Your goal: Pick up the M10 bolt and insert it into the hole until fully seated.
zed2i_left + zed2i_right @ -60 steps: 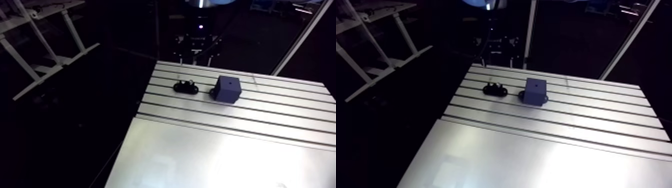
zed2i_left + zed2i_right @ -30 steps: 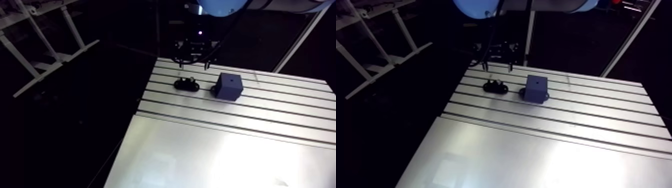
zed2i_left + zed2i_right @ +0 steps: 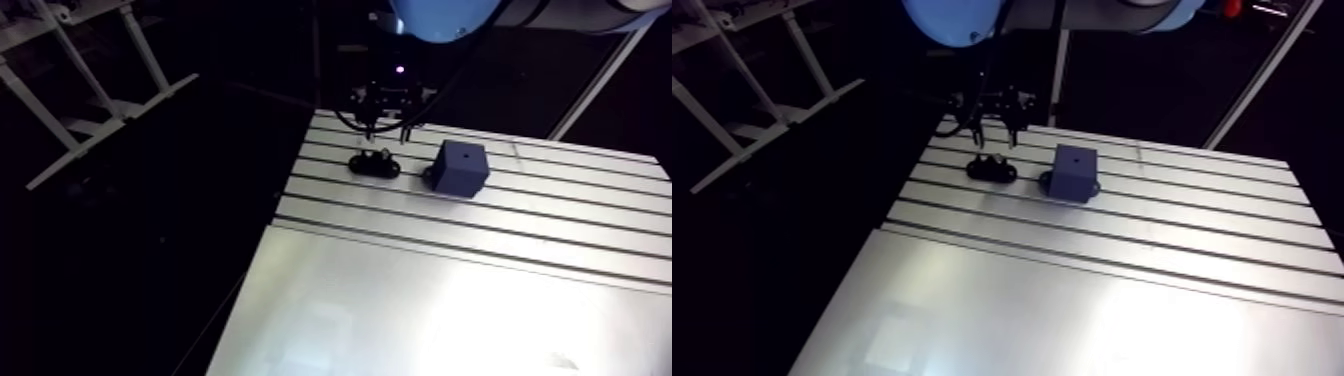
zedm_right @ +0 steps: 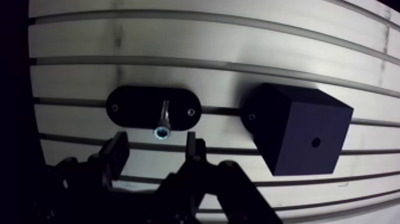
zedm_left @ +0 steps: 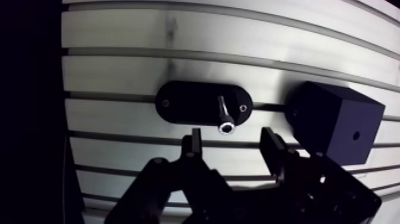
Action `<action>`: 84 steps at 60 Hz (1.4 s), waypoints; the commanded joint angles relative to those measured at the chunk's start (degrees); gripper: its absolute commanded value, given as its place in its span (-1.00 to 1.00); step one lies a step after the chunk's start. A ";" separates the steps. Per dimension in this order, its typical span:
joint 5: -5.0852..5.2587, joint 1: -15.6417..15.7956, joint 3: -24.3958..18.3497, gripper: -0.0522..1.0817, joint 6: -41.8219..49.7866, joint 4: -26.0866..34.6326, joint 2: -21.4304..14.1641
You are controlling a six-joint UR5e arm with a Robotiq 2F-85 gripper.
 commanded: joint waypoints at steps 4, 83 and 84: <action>-0.03 -0.05 0.35 -0.18 -0.06 -0.83 0.88; -0.03 -0.05 0.79 -0.01 -0.06 -1.35 2.13; -0.03 -0.05 0.79 -0.01 -0.06 -1.35 2.13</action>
